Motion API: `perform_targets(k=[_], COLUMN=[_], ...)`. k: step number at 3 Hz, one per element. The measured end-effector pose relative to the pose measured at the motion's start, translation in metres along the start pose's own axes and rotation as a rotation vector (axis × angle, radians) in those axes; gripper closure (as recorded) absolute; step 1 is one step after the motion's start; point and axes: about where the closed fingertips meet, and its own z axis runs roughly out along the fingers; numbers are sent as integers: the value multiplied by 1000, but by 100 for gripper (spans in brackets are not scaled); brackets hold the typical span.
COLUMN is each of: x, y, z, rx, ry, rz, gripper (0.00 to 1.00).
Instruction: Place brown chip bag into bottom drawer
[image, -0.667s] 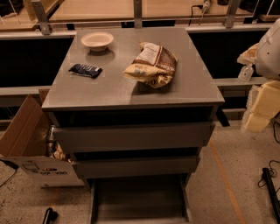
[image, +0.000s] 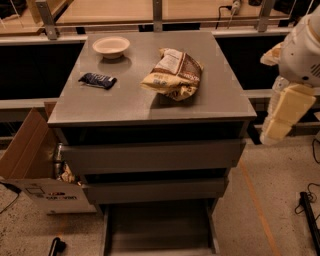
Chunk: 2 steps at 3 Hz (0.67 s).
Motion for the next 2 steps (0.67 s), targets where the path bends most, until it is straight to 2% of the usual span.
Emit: perform_targets(k=[1, 2], x=[-37, -102], y=[-45, -114], z=[12, 46], rx=[116, 254], ry=[-39, -129], rz=[-91, -208], gripper=[0, 0])
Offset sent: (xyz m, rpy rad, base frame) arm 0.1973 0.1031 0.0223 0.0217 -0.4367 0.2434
